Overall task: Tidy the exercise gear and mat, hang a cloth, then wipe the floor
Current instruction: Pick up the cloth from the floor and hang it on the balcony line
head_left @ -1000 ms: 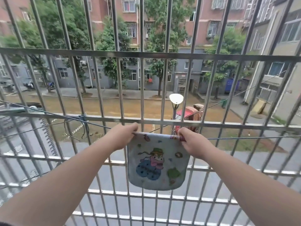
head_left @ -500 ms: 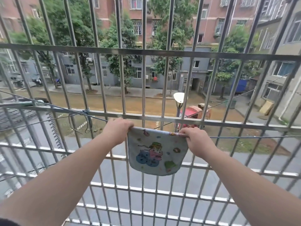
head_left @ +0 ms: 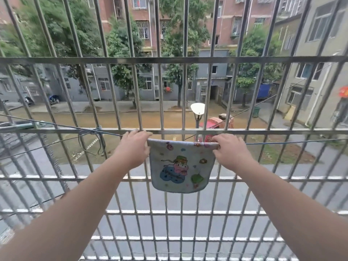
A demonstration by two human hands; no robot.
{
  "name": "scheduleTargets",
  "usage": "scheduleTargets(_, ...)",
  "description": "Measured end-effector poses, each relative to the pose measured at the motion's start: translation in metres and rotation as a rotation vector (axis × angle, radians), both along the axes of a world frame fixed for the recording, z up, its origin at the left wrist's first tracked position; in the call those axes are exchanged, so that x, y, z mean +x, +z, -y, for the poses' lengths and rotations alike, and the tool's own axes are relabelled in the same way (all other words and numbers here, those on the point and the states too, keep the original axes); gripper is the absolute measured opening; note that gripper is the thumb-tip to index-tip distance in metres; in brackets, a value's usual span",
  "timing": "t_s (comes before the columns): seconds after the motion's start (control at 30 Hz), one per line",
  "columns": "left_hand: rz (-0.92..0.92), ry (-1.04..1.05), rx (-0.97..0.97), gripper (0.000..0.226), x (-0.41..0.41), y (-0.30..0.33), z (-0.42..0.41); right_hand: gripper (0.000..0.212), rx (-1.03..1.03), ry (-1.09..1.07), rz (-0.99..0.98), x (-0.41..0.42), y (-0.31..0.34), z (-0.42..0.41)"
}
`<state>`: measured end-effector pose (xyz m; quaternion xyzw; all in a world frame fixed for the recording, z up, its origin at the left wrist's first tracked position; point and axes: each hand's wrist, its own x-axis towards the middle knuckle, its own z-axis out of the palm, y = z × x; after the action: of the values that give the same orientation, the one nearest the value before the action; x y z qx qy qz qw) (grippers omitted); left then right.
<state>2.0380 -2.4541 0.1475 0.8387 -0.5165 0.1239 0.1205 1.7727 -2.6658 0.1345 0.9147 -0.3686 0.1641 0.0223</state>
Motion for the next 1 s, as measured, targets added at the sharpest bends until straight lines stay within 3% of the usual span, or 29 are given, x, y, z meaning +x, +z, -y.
scheduleTargets(0.17,-0.076,-0.081,-0.007,0.064,-0.037,0.01,-0.031,0.048,0.054,-0.079,0.182,-0.032,0.004,-0.062)
scheduleTargets(0.3,-0.179,-0.224,-0.065,0.058,-0.079,0.004,-0.058,0.051,0.125,-0.152,0.269,-0.066,-0.018,-0.137)
scheduleTargets(0.4,-0.13,-0.326,0.007,0.061,-0.104,-0.018,-0.067,0.063,0.179,-0.256,0.22,-0.093,-0.04,-0.188)
scheduleTargets(0.6,-0.079,-0.602,0.154,0.064,-0.164,-0.082,-0.078,0.066,0.169,-0.475,0.083,-0.167,-0.086,-0.279)
scheduleTargets(1.0,-0.02,-1.132,0.246,0.064,-0.404,-0.106,-0.147,0.065,0.212,-0.992,0.117,-0.37,-0.115,-0.477)
